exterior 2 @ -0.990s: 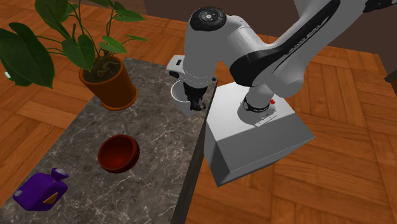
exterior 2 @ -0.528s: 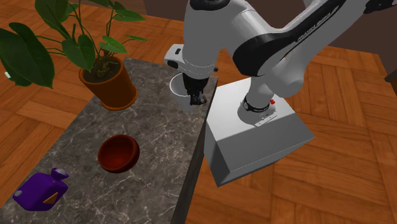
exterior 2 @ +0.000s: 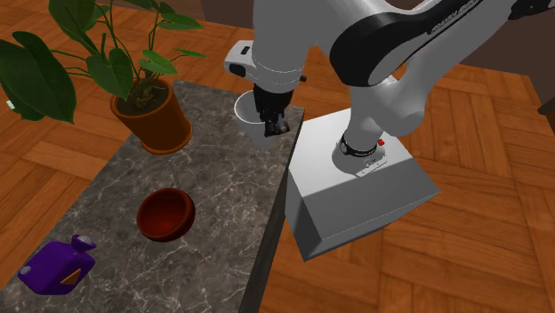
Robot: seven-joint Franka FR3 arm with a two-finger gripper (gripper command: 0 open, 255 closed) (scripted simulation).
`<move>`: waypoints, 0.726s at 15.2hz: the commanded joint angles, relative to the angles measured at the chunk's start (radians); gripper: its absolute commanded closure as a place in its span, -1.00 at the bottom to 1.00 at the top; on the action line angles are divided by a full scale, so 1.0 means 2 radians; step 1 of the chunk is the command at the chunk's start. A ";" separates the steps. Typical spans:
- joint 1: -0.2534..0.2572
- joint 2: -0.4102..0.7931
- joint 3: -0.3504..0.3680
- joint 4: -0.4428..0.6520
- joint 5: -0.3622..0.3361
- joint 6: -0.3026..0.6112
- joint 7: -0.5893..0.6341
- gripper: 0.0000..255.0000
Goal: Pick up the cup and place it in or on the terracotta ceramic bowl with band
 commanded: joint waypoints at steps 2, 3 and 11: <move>0.000 0.000 -0.001 0.021 0.000 -0.022 -0.002 1.00; 0.000 0.000 -0.001 0.028 0.000 -0.028 -0.003 1.00; -0.004 0.126 0.021 0.140 0.000 -0.016 0.019 1.00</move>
